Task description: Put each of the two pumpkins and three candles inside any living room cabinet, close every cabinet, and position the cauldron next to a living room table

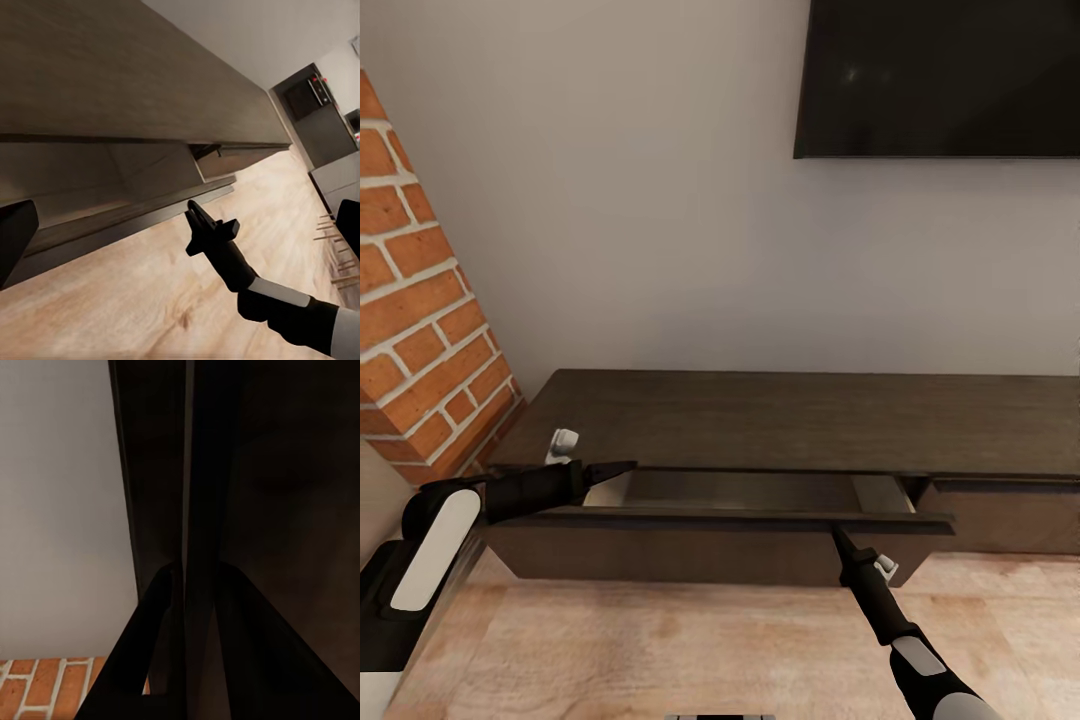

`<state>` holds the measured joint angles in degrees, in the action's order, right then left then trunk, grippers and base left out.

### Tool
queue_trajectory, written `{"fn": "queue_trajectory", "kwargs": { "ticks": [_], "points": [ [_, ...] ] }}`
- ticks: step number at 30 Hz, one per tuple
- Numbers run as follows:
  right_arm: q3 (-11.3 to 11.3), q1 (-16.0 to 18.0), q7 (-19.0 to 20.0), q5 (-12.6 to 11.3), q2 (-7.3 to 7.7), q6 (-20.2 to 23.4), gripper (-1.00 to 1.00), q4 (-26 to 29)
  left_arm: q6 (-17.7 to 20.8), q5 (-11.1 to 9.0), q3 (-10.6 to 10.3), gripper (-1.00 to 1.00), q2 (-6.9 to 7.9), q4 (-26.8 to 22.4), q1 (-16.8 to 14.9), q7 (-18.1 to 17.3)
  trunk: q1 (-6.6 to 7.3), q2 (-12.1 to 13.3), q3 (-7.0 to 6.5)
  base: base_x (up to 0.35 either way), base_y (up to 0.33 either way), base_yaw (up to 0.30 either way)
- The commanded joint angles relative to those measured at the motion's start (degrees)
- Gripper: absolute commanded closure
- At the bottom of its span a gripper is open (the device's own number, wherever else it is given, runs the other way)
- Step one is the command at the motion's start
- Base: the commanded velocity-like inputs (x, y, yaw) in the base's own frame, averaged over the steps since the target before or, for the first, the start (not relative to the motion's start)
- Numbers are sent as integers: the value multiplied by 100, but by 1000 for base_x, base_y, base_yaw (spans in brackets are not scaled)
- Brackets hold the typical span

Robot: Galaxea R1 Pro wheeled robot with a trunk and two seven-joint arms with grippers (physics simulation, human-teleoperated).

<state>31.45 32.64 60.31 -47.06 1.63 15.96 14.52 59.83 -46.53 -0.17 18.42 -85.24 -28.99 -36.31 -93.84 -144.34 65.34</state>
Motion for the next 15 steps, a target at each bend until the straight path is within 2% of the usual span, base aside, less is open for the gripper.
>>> {"fn": "queue_trajectory", "kwargs": {
  "ticks": [1, 5, 10, 15],
  "points": [
    [35, 0, 16, -40, 4, 39, 100, -7, 17, 7, -1, -100, 3, -1, -4, -25, 1, -2, 6, -30, 0, 0],
    [36, 2, 12, -40, 4, 39, 100, -10, 17, -6, -2, -100, 6, -5, -6, -38, 1, -2, 6, -94, 2, 0],
    [35, 1, 8, -40, 4, 39, 100, -7, 17, -11, -6, -100, 51, -2, -8, -259, 1, -2, 6, -147, 38, 0],
    [34, -2, 7, -40, 4, 39, 100, -8, 17, -8, -9, -100, 100, -8, -6, -402, 1, -2, 6, -44, 11, 0]
  ]
}}
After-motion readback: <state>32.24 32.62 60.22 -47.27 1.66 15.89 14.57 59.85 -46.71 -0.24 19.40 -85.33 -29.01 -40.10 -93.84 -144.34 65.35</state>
